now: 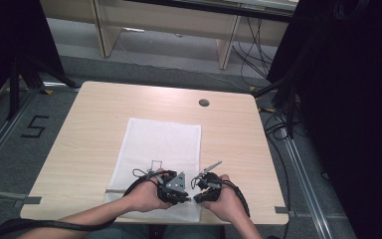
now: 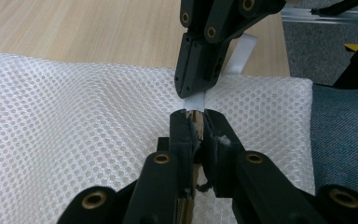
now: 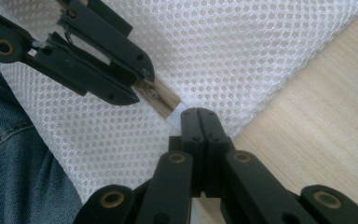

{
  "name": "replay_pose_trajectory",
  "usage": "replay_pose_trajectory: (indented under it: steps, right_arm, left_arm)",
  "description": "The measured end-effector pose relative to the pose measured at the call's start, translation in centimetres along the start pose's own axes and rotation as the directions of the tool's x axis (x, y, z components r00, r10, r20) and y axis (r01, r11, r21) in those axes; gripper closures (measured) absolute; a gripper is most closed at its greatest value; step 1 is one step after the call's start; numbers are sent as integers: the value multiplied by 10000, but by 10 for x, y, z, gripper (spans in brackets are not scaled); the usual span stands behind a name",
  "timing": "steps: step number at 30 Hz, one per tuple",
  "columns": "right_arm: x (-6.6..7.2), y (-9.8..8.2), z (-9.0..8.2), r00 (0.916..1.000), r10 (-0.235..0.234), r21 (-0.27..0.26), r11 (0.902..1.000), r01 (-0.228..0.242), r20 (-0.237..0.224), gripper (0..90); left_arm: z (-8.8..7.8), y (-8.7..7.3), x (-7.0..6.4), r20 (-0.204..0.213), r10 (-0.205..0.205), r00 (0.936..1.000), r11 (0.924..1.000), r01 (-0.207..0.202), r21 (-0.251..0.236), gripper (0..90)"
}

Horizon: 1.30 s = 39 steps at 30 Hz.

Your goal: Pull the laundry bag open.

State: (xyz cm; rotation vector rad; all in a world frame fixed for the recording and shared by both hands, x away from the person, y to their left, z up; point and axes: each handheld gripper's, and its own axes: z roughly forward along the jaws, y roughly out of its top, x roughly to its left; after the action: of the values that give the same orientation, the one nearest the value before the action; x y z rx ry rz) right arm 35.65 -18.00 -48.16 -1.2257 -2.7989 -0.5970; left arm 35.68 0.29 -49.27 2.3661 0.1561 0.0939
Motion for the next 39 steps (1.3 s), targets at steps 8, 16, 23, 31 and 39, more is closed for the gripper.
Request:
replay_pose_trajectory:
  steps: [8, 16, 23, 31, 39]
  right_arm:
    - [0, 0, 0, 10000, 15, 2, 10000, -15, -18, 900]
    - [-1, 0, 1, 9999, -112, -54, 9999, 112, -76, 900]
    - [0, 0, 0, 10000, 10, -7, 10000, -10, 3, 900]
    - [-1, 0, 1, 9999, -146, -57, 9999, 146, -7, 900]
    - [0, 0, 0, 10000, 36, -10, 10000, -36, -14, 900]
  left_arm:
    - [-2, -1, 0, -65, -29, 10000, 10000, 29, -25, 821]
    - [-7, -4, 0, -38, -258, 9997, 9995, 258, -171, 821]
    - [-8, -5, 1, -50, -136, 9999, 9997, 135, -180, 821]
    - [-12, -6, -1, -96, -282, 9996, 9994, 280, -210, 821]
    - [-14, -8, 1, -125, -269, 9996, 9995, 267, -176, 821]
